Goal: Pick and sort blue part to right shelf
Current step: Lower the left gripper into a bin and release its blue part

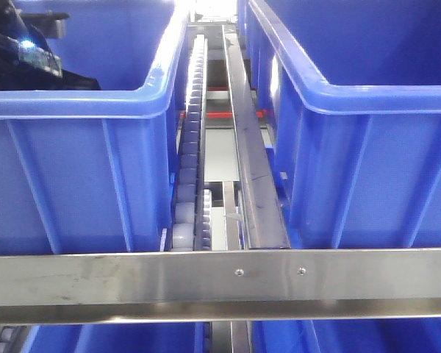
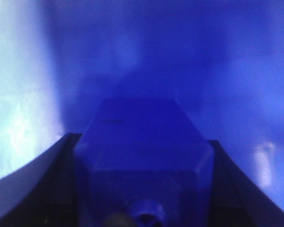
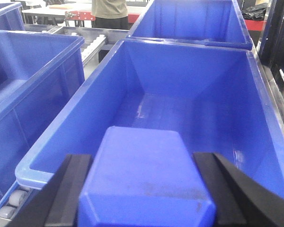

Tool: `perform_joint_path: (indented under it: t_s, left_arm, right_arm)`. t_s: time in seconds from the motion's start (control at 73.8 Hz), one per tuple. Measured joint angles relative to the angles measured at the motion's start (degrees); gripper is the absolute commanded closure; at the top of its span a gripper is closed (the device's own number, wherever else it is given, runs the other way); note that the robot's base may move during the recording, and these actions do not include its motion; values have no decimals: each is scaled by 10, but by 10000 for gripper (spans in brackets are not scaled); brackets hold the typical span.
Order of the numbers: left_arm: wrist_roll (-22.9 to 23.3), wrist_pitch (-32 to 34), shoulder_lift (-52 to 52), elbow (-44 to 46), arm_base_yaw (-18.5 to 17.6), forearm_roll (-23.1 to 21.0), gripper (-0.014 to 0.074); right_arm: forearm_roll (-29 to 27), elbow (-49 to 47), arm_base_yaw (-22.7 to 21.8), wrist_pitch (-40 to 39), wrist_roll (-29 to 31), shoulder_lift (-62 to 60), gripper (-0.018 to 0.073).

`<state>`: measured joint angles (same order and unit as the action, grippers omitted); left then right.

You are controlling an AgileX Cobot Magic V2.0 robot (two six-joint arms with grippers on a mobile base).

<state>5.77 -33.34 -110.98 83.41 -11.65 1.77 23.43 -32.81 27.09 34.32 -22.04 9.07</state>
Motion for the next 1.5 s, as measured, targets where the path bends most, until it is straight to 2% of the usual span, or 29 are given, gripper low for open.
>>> perform_joint_path:
  t_s: [0.041, 0.136, 0.203, 0.434, 0.569, 0.732, 0.854, 1.03, 1.206, 1.287, 1.504]
  left_arm:
    - [0, -3, 0, 0, 3, 0, 176]
    - [0, -7, 0, 1, 6, 0, -19]
    - [0, -7, 0, 2, 6, -1, -114]
    - [0, -40, 8, 23, 6, -6, -113]
    - [0, -66, 61, 29, 6, -7, -26]
    - [0, -82, 157, 5, 6, -7, 180]
    - [0, -71, 246, -68, 6, -7, 324]
    - [0, -25, 366, -207, 6, -7, 461]
    - [0, 18, 507, -320, 6, -7, 463]
    - [0, 36, 583, -363, 6, -4, 463]
    - [0, 54, 739, -427, 6, 15, 463]
  right_arm:
    - [0, 0, 0, 0, 0, 0, 279]
    - [0, 0, 0, 0, 0, 0, 279]
    - [0, 0, 0, 0, 0, 0, 279]
    - [0, 0, 0, 0, 0, 0, 279]
    - [0, 0, 0, 2, 0, 0, 279]
    - [0, 0, 0, 16, 0, 0, 279]
    - [0, 0, 0, 22, 0, 13, 279]
    - [0, -13, 0, 22, 0, 82, 279]
    - [0, -71, 0, 24, -2, 198, 279]
    - [0, -113, 0, 30, -22, 278, 279]
    - [-20, -228, -6, 78, -49, 455, 279]
